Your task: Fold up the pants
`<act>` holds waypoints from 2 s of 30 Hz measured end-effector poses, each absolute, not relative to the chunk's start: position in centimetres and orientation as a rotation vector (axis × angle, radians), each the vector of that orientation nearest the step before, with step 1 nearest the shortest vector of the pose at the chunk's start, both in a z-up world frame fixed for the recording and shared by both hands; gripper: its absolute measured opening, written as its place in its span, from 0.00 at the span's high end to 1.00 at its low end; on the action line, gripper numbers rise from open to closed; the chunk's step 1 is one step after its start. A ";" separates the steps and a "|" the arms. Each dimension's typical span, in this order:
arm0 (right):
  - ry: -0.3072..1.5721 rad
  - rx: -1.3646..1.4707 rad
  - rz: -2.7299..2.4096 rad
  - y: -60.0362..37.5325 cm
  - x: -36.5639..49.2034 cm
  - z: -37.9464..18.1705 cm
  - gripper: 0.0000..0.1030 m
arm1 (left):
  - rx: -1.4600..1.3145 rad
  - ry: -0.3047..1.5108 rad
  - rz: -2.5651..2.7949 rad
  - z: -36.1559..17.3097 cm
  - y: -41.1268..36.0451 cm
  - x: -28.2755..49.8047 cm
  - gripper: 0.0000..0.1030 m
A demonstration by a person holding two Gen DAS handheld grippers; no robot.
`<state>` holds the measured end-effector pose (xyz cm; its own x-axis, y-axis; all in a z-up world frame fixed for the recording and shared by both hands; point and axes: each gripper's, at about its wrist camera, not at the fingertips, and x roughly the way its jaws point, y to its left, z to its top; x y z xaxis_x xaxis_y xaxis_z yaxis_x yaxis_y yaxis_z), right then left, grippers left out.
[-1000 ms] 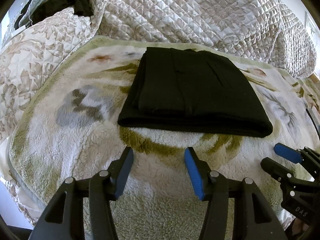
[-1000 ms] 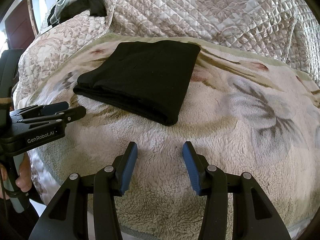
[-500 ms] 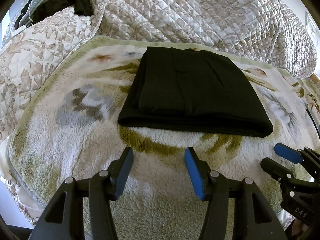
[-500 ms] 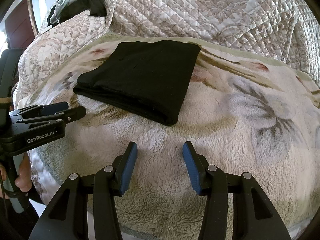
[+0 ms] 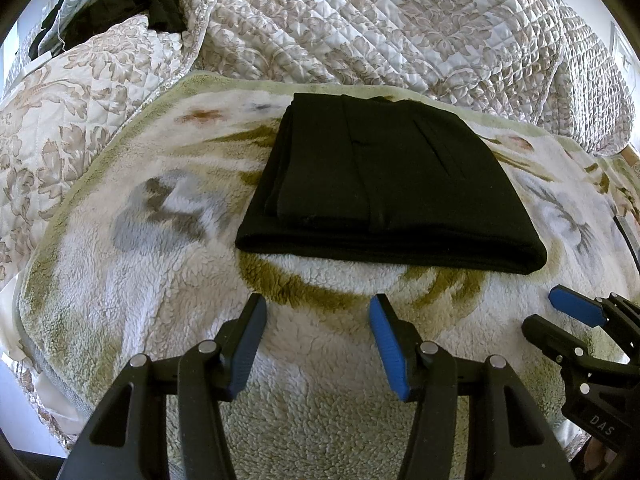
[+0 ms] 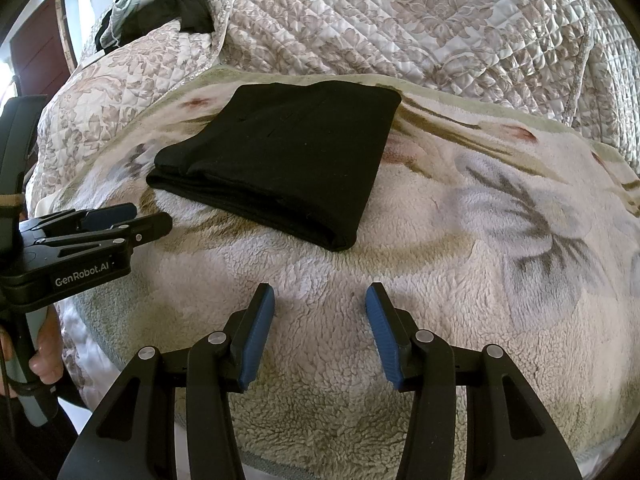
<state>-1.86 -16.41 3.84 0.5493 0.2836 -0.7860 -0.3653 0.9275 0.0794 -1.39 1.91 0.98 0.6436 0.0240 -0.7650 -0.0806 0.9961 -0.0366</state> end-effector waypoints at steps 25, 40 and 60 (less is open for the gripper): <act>0.912 -0.100 0.382 -16.2 -1.9 3.8 0.52 | -0.068 0.872 0.059 1.0 2.0 -1.3 0.45; 0.910 -0.099 0.382 -16.2 -1.9 3.8 0.52 | -0.066 0.872 0.058 1.0 2.0 -1.3 0.45; 0.910 -0.106 0.387 -16.2 -2.0 3.8 0.52 | -0.066 0.873 0.060 1.1 1.9 -1.3 0.45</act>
